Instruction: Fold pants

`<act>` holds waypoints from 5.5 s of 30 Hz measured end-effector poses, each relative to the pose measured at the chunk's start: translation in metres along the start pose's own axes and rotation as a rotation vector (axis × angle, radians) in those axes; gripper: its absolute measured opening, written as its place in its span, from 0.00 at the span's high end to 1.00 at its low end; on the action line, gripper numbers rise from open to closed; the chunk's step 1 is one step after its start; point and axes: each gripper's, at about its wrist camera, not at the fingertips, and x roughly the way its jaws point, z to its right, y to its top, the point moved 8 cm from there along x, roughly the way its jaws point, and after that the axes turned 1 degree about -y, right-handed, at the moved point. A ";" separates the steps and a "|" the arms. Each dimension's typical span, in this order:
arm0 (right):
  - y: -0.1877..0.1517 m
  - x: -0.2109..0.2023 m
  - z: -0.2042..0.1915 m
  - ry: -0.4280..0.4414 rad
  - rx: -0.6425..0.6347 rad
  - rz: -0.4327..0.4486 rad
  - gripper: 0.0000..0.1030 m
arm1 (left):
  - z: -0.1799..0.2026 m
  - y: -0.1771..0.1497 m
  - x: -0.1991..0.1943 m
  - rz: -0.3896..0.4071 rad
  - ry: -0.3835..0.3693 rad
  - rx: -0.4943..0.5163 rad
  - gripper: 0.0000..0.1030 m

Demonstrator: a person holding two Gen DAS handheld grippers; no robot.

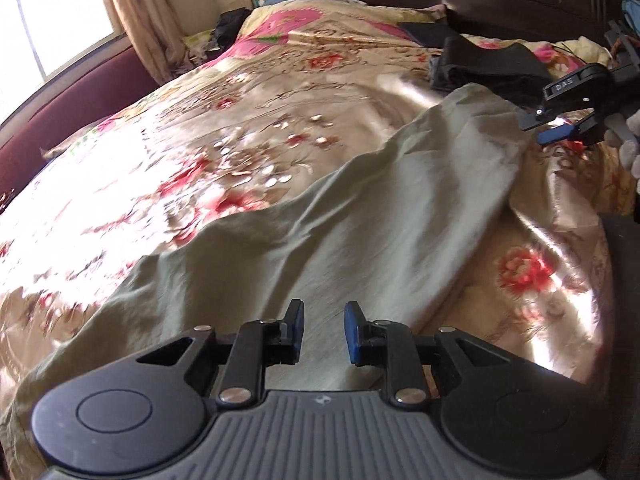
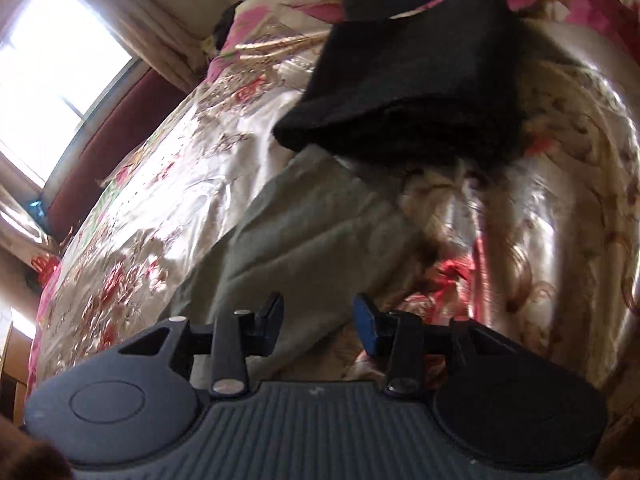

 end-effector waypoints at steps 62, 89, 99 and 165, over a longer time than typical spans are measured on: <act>0.019 0.029 0.017 0.372 0.396 0.163 0.74 | 0.089 0.062 0.062 -0.051 -0.119 0.167 0.63; 0.033 -0.008 -0.082 0.300 0.015 0.252 0.96 | 0.088 0.047 0.054 0.010 -0.156 0.066 0.62; -0.011 0.007 -0.177 0.361 -0.262 0.160 0.96 | 0.062 0.036 0.043 0.039 -0.156 -0.030 0.62; -0.265 0.042 -0.417 0.456 -1.023 -0.276 0.64 | -0.216 -0.165 -0.146 0.244 0.464 -0.527 0.38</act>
